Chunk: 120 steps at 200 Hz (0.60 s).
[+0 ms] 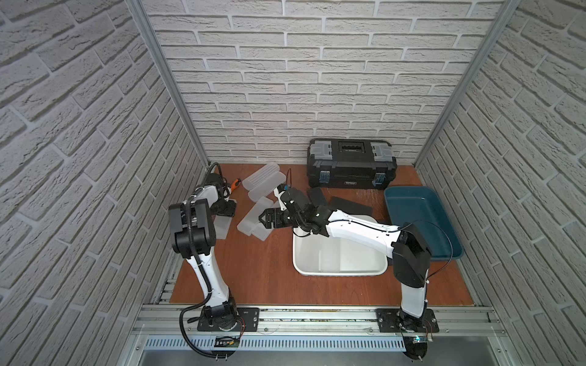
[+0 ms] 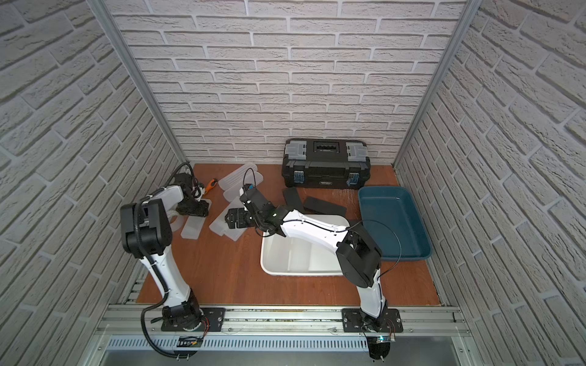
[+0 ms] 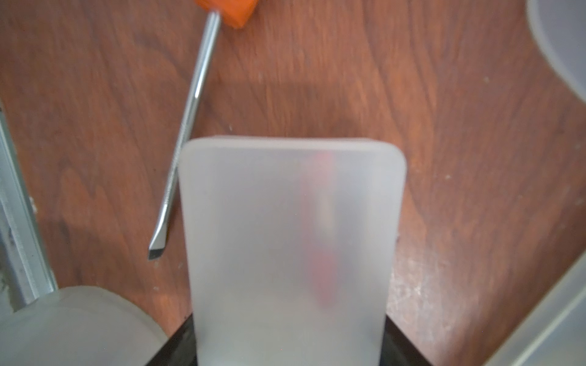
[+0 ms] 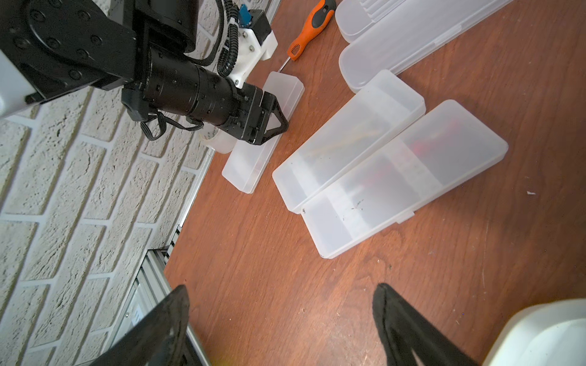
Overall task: Place the pencil cases by color into the storage box
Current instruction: Pick up the pencil case from the center of the board.
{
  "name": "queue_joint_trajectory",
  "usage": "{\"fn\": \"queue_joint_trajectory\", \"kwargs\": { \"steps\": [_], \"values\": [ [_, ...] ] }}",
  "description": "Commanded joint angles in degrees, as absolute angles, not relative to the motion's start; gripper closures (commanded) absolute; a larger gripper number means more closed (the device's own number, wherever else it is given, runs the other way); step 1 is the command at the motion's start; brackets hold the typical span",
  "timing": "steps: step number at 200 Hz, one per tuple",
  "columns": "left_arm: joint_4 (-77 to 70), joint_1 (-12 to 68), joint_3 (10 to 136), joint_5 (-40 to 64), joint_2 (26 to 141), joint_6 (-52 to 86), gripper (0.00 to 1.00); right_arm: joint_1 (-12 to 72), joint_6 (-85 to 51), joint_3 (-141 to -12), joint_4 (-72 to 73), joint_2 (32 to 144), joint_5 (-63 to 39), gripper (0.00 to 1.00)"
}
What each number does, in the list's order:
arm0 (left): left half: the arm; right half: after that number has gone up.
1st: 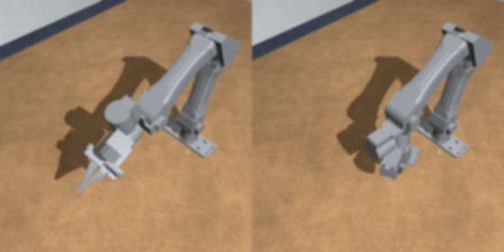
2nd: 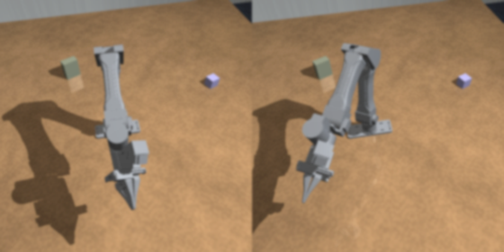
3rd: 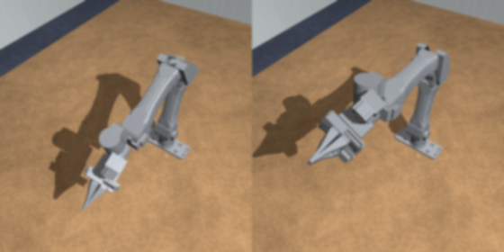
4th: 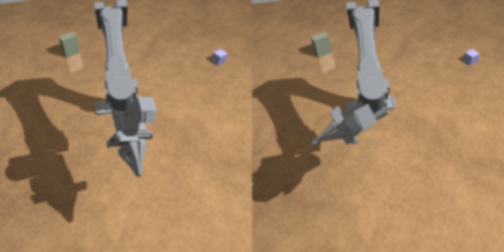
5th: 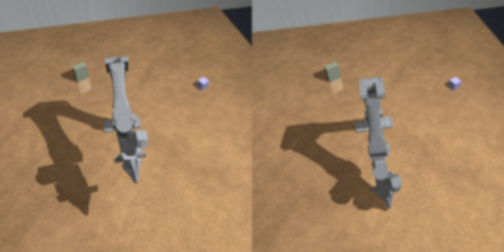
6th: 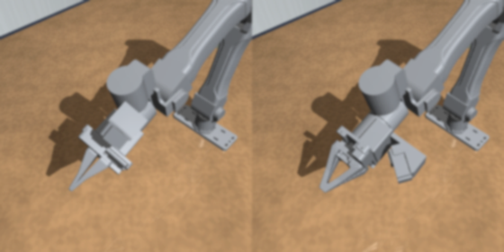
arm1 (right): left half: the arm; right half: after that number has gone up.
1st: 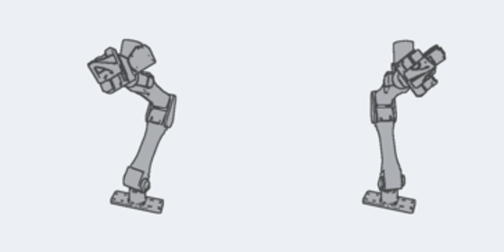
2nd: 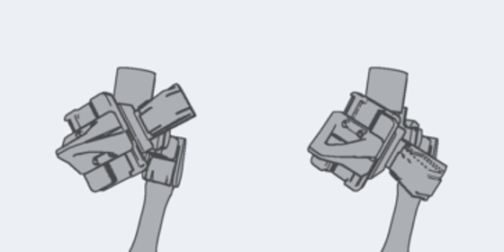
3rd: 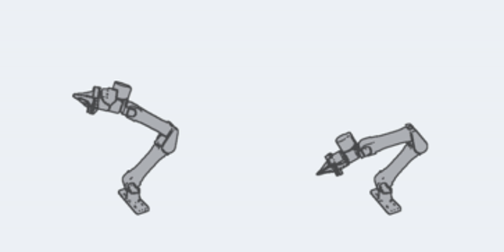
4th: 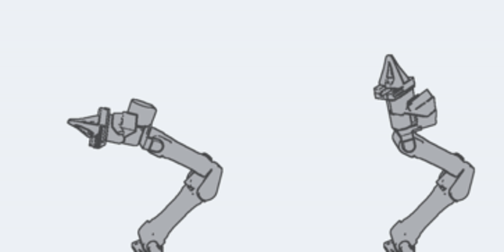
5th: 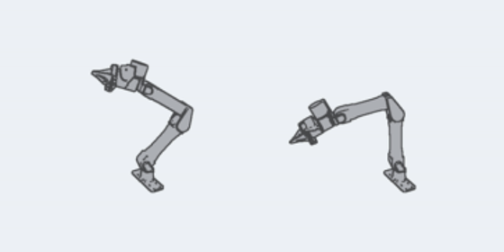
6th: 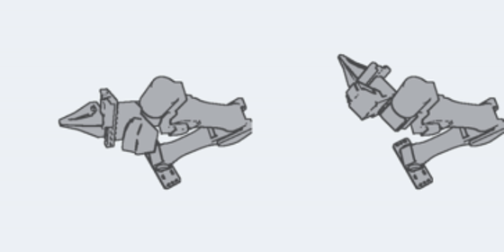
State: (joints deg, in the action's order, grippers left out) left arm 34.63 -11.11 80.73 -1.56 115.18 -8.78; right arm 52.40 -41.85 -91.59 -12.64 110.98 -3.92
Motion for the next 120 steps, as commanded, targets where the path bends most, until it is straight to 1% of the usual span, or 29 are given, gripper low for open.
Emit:
{"fn": "queue_joint_trajectory", "kwargs": {
  "steps": [1,42,81,120],
  "values": [
    [36.9,-10.6,80.8,-1.8,114.6,-7.7,0.40,52.7,-42.9,-91.3,-11.3,110.1,-3.9,0.09],
    [37.3,-9.6,81.3,-1.7,112.4,-5.1,0.40,52.7,-42.6,-89.6,-10.8,108.6,-2.6,0.09],
    [39.8,-8.6,83.2,-1.8,112.5,-2.8,0.40,52.6,-42.1,-87.4,-8.6,107.4,-1.9,0.09],
    [41.9,-8.1,85.4,-2.3,112.0,-0.8,0.41,52.7,-42.2,-85.6,-6.0,106.8,-3.0,0.09]
  ]
}}
